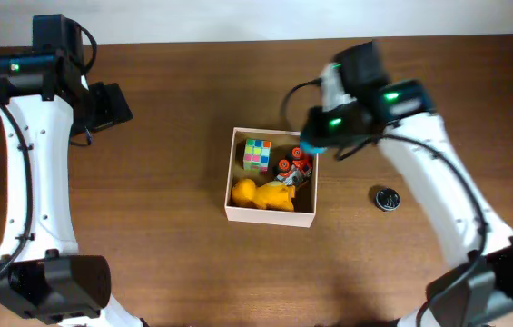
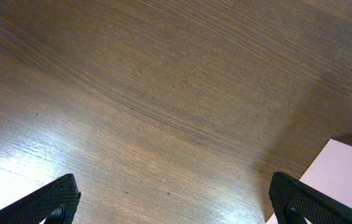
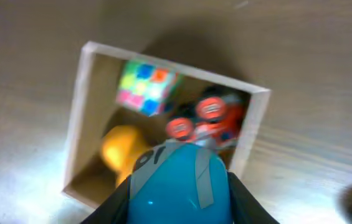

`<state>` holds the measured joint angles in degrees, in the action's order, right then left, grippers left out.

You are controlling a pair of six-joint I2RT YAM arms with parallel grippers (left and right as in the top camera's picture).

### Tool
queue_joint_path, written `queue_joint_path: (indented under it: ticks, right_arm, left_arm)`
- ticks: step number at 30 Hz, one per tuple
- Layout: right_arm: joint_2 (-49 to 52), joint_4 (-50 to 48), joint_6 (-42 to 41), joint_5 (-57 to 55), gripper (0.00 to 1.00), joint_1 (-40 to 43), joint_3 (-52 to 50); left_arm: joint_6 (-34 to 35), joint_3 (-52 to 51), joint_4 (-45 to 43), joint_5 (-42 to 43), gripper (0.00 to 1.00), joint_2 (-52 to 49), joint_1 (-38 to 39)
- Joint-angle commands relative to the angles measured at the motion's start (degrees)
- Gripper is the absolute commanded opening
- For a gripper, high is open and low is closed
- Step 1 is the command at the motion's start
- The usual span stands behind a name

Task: Pack container
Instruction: 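Carry the blue ball with the right gripper into the box and release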

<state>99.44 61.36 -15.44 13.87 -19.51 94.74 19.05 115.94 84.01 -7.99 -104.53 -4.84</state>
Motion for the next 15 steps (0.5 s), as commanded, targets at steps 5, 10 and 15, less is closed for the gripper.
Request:
queue_joint_path:
  ticks: [5,10,15]
  right_arm:
    - [6.03,-4.0,-4.81,-1.31,0.39,-14.01,-2.54]
    - [8.31,-4.66,-6.29,-5.95,0.71,-17.49,-2.54]
    - [6.95,-3.98,-6.49,-9.77,0.76,-16.31,-1.42]
  left_arm:
    - [-0.7,1.11,0.07,-0.44,0.99,1.75,-0.09]
    - [-0.7,1.11,0.07,-0.44,0.99,1.75,-0.09]
    - [-0.7,1.11,0.07,-0.44,0.99,1.75,-0.09]
